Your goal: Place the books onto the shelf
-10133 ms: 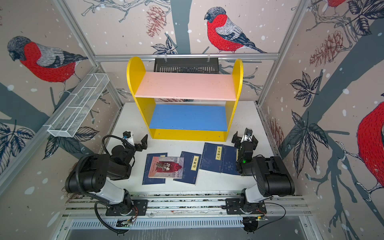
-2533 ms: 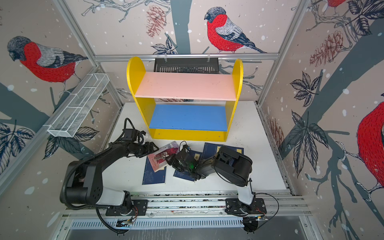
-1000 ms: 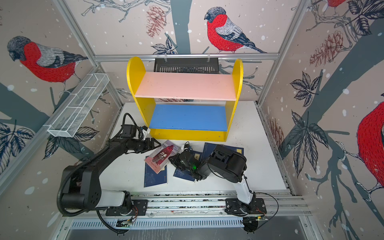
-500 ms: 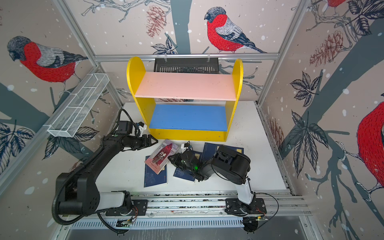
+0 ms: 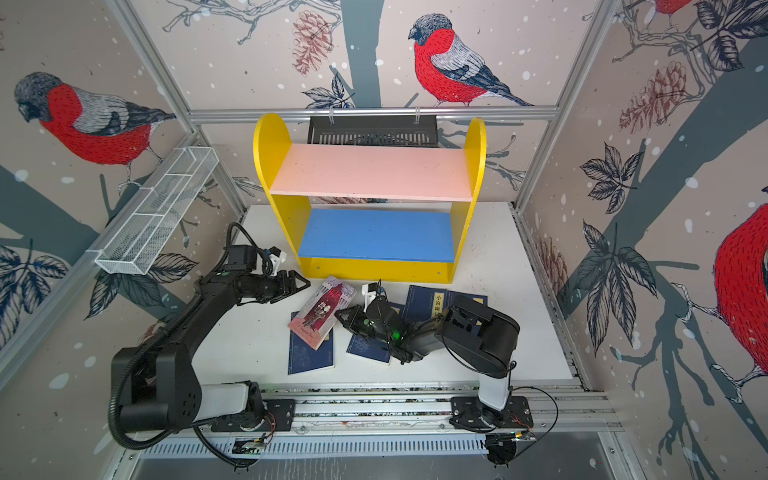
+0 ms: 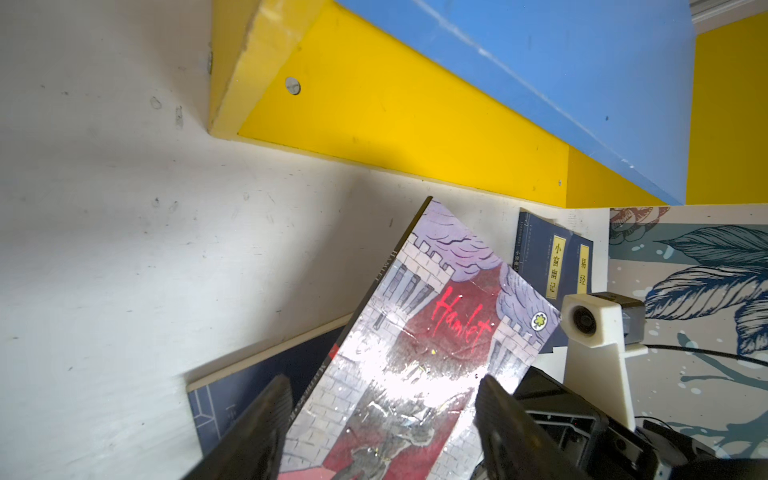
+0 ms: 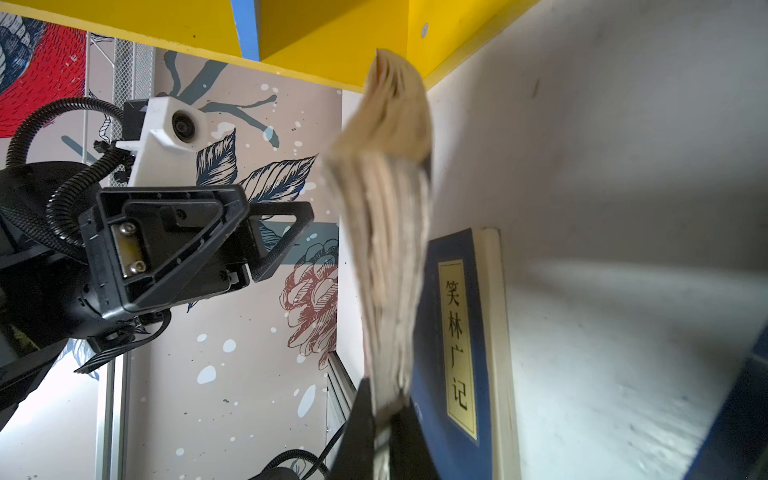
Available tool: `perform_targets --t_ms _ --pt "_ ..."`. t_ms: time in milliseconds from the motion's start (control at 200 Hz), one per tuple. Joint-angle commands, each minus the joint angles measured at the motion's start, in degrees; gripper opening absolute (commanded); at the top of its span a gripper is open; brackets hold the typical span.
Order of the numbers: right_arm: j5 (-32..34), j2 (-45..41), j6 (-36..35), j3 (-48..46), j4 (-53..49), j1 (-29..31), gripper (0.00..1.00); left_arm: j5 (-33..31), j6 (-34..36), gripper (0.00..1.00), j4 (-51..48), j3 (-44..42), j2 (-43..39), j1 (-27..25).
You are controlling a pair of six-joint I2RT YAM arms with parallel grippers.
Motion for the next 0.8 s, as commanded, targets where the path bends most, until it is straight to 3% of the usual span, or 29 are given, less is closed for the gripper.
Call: perform_targets --t_ms 0,485,796 --pt "-1.46 -1.44 -1.78 -0.19 0.28 -0.03 0.02 4.29 0.07 0.71 0.81 -0.61 0.01 0.46" --pt "-8.46 -10.71 -10.07 1.65 -11.73 -0.31 0.01 8.84 0.75 0.68 1.97 -1.83 -2.59 1.17" --pt "-13.61 -12.84 -10.64 3.10 -10.81 -2.34 0.01 20.16 2.96 0.65 1.38 -2.41 -3.35 1.34"
